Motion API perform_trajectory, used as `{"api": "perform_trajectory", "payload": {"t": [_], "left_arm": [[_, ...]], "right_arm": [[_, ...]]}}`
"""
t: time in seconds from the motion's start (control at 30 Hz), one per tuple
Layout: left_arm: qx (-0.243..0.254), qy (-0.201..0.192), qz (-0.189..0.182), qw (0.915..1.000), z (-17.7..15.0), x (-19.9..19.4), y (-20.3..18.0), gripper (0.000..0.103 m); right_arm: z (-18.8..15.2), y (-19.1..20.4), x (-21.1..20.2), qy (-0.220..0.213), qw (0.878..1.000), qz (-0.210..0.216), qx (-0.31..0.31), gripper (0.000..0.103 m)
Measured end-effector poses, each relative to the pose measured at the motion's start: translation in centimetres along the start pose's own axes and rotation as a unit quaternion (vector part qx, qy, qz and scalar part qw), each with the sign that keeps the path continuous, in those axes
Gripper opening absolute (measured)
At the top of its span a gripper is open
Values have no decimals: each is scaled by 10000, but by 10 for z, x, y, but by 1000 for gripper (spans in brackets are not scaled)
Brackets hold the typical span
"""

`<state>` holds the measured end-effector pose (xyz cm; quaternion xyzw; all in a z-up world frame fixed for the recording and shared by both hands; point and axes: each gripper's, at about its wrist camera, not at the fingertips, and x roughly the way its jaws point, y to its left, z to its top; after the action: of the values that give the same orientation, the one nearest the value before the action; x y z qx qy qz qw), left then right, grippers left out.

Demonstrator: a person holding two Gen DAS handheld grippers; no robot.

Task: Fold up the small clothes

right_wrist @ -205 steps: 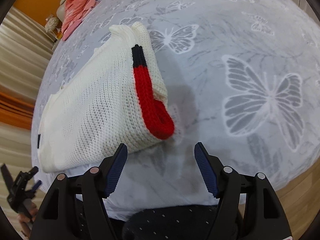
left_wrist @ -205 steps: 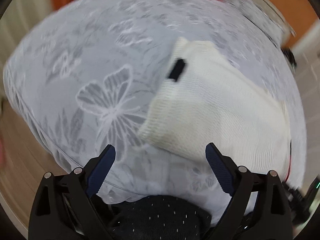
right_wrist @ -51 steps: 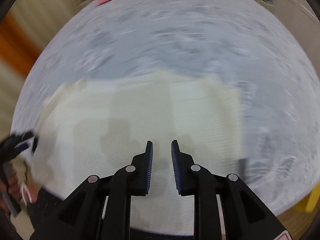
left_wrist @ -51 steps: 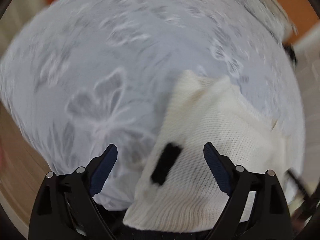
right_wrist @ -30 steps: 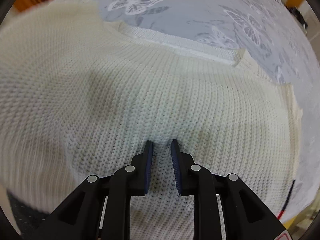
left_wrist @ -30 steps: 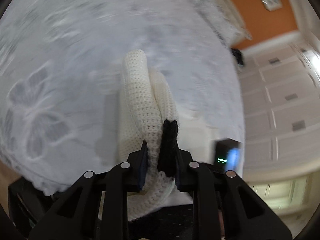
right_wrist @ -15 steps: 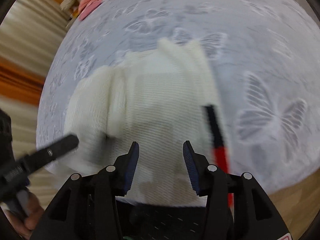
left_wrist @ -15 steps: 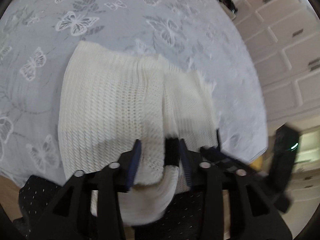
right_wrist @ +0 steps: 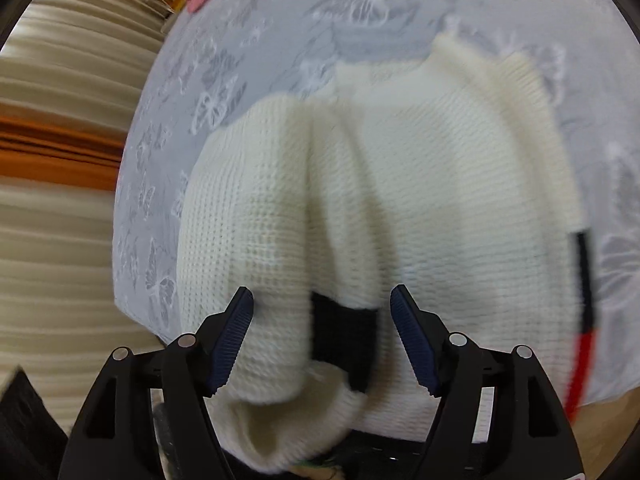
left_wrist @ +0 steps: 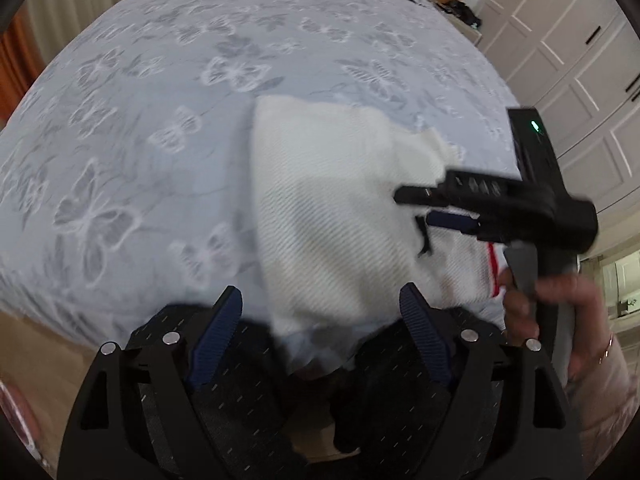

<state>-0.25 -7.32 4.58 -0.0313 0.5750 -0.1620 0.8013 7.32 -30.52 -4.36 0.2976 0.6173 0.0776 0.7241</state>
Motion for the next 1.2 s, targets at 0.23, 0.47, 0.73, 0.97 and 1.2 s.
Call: {"api": "perform_trajectory", "payload": {"t": [0.23,0.47,0.73,0.97,1.2], "left_arm": [[269,58,271,9993,-22,-5,1,80],[294,45,145,9995,-27,-10,-8,83],[344,16,111,9993,-24,-6,-18,85],[485,139,133,9986,-24,2,-32,86],[458,200,182,9986,-23,7,-34,88]], "right_arm": [[-11,27,16,8,9997,234,-21,25],[-5,62,-67,-942,9922,322,-756,22],[-10,-53,-72,-750,9918,-1016,-179,26],[-24,-70,-70,-843,9935,-766,-53,41],[-55,-74,-85,-758,9956,-540,76,56]]}}
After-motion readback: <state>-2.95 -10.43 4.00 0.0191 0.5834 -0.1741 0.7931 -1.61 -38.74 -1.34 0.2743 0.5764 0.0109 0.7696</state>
